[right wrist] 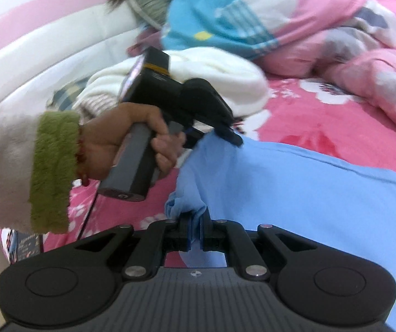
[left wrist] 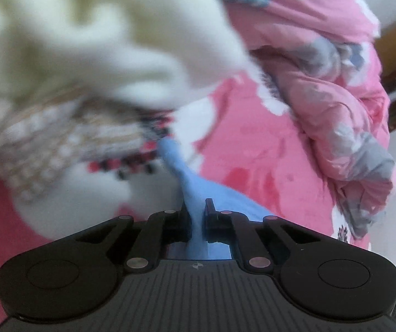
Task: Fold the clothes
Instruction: 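Grasp the blue shirt edge with the right gripper and lift it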
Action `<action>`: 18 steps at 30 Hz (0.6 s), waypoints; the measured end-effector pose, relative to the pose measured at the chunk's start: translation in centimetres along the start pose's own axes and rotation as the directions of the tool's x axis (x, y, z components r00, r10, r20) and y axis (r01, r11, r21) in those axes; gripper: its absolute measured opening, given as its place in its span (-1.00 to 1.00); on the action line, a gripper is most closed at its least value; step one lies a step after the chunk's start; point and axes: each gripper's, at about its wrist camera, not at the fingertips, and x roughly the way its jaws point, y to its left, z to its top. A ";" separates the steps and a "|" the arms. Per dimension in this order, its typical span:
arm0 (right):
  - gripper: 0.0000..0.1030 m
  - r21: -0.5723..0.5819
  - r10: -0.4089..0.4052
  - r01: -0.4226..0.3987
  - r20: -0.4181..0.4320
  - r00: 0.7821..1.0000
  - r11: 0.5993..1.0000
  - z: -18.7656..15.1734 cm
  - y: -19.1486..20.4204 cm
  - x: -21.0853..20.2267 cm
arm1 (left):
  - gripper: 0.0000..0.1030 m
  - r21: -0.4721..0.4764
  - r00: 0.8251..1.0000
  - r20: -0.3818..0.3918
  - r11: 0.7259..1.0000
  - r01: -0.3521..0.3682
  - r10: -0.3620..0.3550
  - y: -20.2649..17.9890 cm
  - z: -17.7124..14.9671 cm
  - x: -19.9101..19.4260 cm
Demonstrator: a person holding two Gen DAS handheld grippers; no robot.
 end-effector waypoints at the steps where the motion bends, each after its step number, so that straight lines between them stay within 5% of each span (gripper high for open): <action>1: -0.92 0.017 -0.009 0.009 0.009 1.000 1.000 -0.1 -0.6 -0.5 | -0.90 0.027 1.000 0.013 1.000 -0.006 0.006 -1.1 -0.2 -0.1; 8: -0.92 0.175 -0.097 0.086 0.057 0.994 0.981 -1.3 -7.4 -5.2 | -0.90 0.244 0.999 0.053 0.970 -0.015 0.002 -12.2 -3.5 1.2; 18: -0.92 0.442 -0.246 0.204 0.039 0.969 0.874 -6.2 -19.4 -11.2 | -0.90 0.500 1.000 -0.011 0.866 -0.009 0.017 -25.6 -11.7 9.8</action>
